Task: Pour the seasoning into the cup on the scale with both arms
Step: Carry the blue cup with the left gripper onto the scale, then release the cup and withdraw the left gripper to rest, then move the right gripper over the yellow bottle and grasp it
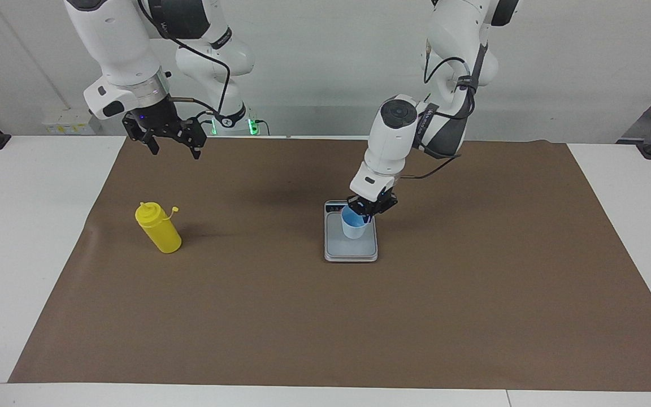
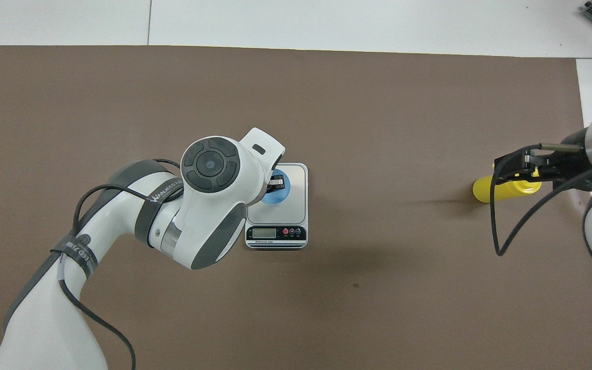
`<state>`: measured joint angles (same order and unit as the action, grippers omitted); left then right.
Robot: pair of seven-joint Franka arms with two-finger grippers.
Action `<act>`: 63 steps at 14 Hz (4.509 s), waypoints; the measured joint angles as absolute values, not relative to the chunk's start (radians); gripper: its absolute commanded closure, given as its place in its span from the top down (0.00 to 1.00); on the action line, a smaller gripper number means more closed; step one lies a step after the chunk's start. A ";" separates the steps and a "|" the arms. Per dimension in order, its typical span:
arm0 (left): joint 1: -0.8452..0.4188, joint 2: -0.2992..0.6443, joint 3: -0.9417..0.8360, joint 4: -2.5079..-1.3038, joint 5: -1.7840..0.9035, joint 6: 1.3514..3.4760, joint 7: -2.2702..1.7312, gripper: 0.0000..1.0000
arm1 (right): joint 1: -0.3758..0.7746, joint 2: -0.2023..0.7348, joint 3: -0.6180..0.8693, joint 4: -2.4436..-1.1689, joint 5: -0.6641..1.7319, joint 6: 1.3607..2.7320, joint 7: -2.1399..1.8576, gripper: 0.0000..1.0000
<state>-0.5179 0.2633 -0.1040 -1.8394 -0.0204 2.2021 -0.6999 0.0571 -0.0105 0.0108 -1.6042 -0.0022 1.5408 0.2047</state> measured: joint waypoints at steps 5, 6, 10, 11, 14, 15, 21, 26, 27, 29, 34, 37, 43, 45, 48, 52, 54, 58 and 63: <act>-0.519 0.264 -0.095 -1.846 -0.020 2.229 -0.700 0.86 | 0.057 -0.011 0.011 -1.604 -0.002 1.541 0.205 1.00; -0.519 0.264 -0.094 -1.847 -0.020 2.230 -0.700 1.00 | 0.057 -0.011 0.011 -1.604 -0.002 1.541 0.205 1.00; -0.518 0.263 -0.088 -1.843 -0.019 2.225 -0.700 1.00 | 0.057 -0.011 0.011 -1.604 -0.002 1.541 0.205 1.00; -0.513 0.258 -0.081 -1.834 -0.018 2.211 -0.700 1.00 | 0.057 -0.011 0.011 -1.604 -0.002 1.541 0.205 1.00; -0.459 0.203 -0.071 -1.795 -0.014 2.112 -0.659 1.00 | 0.057 -0.011 0.011 -1.604 -0.002 1.541 0.205 1.00; -0.432 0.169 -0.070 -1.792 -0.013 2.070 -0.618 1.00 | 0.057 -0.011 0.011 -1.604 -0.002 1.541 0.205 1.00; -0.232 0.000 -0.066 -1.793 -0.012 1.841 -0.267 1.00 | 0.057 -0.011 0.011 -1.604 -0.002 1.541 0.205 1.00; -0.096 -0.059 -0.062 -1.792 -0.026 1.725 -0.030 1.00 | 0.057 -0.011 0.011 -1.604 -0.002 1.541 0.205 1.00; -0.081 -0.069 -0.061 -1.784 -0.026 1.703 -0.011 1.00 | 0.057 -0.011 0.011 -1.604 -0.002 1.541 0.205 1.00; -0.072 -0.082 -0.062 -1.741 -0.026 1.643 0.002 1.00 | 0.057 -0.011 0.011 -1.604 -0.002 1.541 0.205 1.00; -0.070 -0.085 -0.066 -1.645 -0.026 1.560 0.002 1.00 | 0.028 -0.011 0.008 -1.604 0.014 1.568 0.212 1.00; -0.053 -0.085 -0.062 -1.646 -0.041 1.556 0.002 1.00 | 0.004 -0.010 0.006 -1.604 0.089 1.592 0.425 1.00; -0.031 -0.085 -0.068 -1.647 -0.052 1.554 0.007 1.00 | -0.131 0.080 0.002 -1.586 0.179 1.613 0.569 1.00; -0.031 -0.086 -0.079 -1.647 -0.052 1.552 0.007 1.00 | -0.172 0.154 0.001 -1.538 0.180 1.600 0.569 1.00; -0.031 -0.088 -0.083 -1.647 -0.052 1.551 0.007 1.00 | -0.224 0.289 0.000 -1.431 0.178 1.590 0.569 1.00; -0.030 -0.088 -0.075 -1.648 -0.052 1.550 0.007 1.00 | -0.269 0.393 0.000 -1.388 0.178 1.595 0.569 1.00; -0.030 -0.088 -0.075 -1.648 -0.052 1.550 0.007 1.00 | -0.278 0.408 0.000 -1.394 0.178 1.607 0.570 1.00; -0.030 -0.088 -0.075 -1.648 -0.052 1.550 0.007 1.00 | -0.323 0.480 0.000 -1.418 0.194 1.607 0.570 1.00; -0.030 -0.088 -0.075 -1.648 -0.052 1.550 0.007 1.00 | -0.343 0.579 0.005 -1.416 0.299 1.605 0.570 1.00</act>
<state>-0.0301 -0.0884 -0.0753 -1.6480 -0.0525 1.5498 0.0067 -0.3432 0.5786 0.0046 -1.4163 0.2993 1.6046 0.5698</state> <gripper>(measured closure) 0.000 0.000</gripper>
